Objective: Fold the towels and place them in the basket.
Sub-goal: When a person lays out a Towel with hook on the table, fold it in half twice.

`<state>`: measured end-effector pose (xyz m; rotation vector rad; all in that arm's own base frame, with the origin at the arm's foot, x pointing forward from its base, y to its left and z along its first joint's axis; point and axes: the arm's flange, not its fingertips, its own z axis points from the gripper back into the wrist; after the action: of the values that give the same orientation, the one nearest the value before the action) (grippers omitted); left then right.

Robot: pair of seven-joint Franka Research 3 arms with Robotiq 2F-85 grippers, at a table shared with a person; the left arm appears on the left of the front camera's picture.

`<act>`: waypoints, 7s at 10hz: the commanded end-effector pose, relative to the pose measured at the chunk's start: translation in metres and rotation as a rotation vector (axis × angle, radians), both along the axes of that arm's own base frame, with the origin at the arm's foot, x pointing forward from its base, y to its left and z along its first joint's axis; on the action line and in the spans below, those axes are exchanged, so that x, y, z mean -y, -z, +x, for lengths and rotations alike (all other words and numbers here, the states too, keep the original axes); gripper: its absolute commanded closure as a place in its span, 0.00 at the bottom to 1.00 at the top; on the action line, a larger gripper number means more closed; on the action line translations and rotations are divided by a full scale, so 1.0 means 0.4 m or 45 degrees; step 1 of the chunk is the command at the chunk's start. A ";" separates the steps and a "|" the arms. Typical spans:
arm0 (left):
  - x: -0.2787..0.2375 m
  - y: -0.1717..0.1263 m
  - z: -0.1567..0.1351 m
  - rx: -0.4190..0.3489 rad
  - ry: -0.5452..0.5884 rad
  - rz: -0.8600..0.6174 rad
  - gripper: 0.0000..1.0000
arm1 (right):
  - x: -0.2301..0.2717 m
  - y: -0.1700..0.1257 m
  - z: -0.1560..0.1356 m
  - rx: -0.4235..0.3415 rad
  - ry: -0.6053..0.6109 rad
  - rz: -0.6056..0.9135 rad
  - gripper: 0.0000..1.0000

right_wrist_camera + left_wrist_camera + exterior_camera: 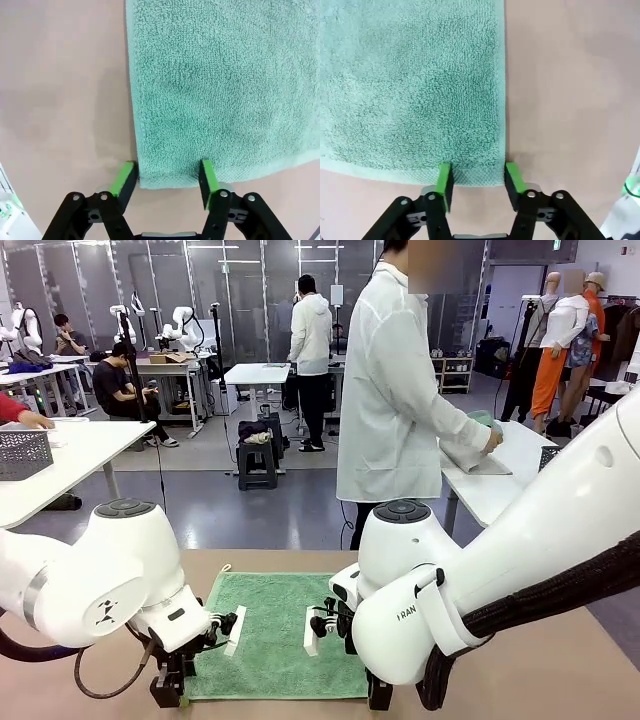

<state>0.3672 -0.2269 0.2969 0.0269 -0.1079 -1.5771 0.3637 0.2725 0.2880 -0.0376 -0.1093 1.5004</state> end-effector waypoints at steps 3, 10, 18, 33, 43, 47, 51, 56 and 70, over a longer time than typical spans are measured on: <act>-0.058 0.005 -0.088 -0.029 0.021 0.028 0.90 | -0.001 0.001 0.017 -0.031 -0.008 0.007 0.85; -0.049 -0.012 -0.075 -0.022 0.039 0.042 1.00 | -0.005 -0.022 0.016 -0.041 -0.016 -0.009 0.95; -0.002 -0.018 -0.006 -0.006 0.030 0.015 1.00 | -0.009 -0.019 0.016 -0.004 -0.021 -0.008 0.93; 0.017 -0.284 0.312 0.166 -0.084 0.025 0.92 | -0.015 -0.294 0.272 0.170 -0.168 0.039 0.93; 0.019 -0.281 0.399 0.109 -0.078 -0.034 0.92 | 0.000 -0.291 0.402 0.094 -0.129 0.109 0.93; 0.024 -0.274 0.499 0.132 -0.056 -0.042 0.92 | 0.016 -0.255 0.506 0.105 -0.155 0.139 0.93; 0.030 -0.215 0.587 0.059 -0.072 -0.088 0.92 | 0.008 -0.220 0.579 0.116 -0.151 0.150 0.93; 0.010 -0.185 0.613 0.028 -0.192 -0.048 0.92 | 0.014 -0.173 0.621 0.060 -0.096 0.170 0.93; -0.073 -0.190 0.642 0.123 -0.198 -0.198 0.20 | 0.077 -0.199 0.626 0.093 -0.013 0.329 0.14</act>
<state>0.6339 -0.2099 0.3652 0.0402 -0.2662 -1.3710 0.6272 0.2529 0.3565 0.0727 -0.3578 1.4729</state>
